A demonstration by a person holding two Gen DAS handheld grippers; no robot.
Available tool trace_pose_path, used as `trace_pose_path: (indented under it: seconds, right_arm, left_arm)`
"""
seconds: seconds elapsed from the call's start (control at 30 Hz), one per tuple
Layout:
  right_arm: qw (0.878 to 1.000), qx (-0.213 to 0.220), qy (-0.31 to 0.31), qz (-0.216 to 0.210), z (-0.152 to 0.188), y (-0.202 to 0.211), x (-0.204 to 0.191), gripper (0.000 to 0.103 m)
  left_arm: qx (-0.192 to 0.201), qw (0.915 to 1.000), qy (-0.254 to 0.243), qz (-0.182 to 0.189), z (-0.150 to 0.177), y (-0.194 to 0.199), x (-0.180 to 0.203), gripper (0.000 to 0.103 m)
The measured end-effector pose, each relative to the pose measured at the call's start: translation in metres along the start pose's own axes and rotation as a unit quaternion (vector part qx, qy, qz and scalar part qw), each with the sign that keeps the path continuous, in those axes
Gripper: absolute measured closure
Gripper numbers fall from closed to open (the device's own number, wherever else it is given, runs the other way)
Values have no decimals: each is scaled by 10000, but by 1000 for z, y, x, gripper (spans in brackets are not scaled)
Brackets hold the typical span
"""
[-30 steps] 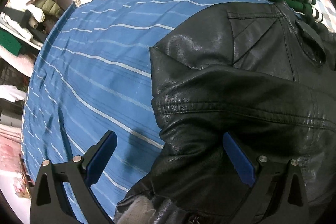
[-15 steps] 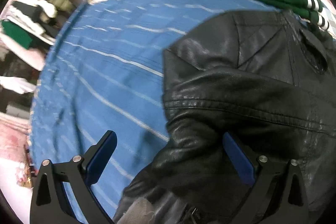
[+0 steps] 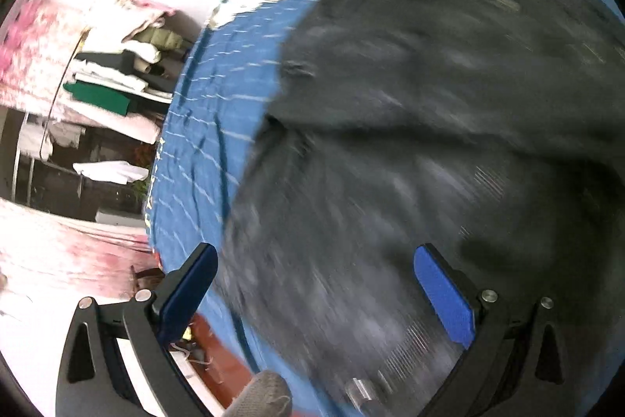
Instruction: Fold large clothes
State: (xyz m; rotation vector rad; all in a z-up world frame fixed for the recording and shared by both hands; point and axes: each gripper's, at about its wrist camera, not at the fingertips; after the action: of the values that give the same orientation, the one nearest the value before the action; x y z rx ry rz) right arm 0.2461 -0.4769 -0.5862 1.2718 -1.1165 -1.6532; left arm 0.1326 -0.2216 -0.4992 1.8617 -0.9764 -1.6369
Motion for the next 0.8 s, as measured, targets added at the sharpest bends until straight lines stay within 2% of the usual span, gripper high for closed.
trace_pose_path:
  seconds: [0.1, 0.23, 0.3, 0.47, 0.53, 0.63, 0.67, 0.7, 0.73, 0.77, 0.8]
  right_arm:
    - [9997, -178, 45, 155, 12, -3, 34, 33]
    - [9993, -226, 22, 293, 21, 7, 74, 33]
    - [9993, -230, -65, 304, 23, 12, 93, 33]
    - [9993, -235, -198, 226, 15, 12, 115, 33]
    - [9994, -241, -217, 78, 10, 10, 118, 33]
    - [9990, -210, -152, -370, -3, 3, 117, 33]
    - [9978, -204, -152, -611, -10, -3, 114, 33]
    - [9957, -218, -147, -884, -18, -9, 111, 29]
    - [9935, -213, -144, -1109, -23, -13, 108, 26]
    - [9886, -181, -144, -1485, -33, -20, 103, 25]
    - [9834, -174, -158, -1801, -43, -26, 98, 25]
  left_arm:
    - [-195, 9995, -234, 128, 25, 32, 33, 0]
    - [-214, 9981, -453, 363, 53, 71, 76, 0]
    - [-210, 9973, -579, 395, 63, 78, 95, 0]
    - [-503, 9958, -714, 279, 67, 48, 135, 0]
    - [-545, 9963, -566, 337, 62, 35, 134, 0]
    - [-389, 9976, -194, 543, 51, 26, 118, 2]
    - [-340, 9975, -89, 621, 48, 24, 112, 14]
    - [-318, 9968, 28, 740, 45, 21, 103, 33]
    - [-369, 9939, 187, 1020, 42, 17, 94, 39]
    - [-407, 9916, 321, 1186, 41, 16, 87, 62]
    - [-391, 9891, 398, 1363, 39, 14, 80, 79]
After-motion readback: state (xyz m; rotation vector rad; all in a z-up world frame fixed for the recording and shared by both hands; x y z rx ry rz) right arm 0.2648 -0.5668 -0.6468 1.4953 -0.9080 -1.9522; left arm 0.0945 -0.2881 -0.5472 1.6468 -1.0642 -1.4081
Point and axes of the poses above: each gripper's, at about its wrist camera, not at the fingertips, and y roughly against the way its jaws point, x to its right, z to its underside, and after that the axes turned 1 degree about -x, right-handed
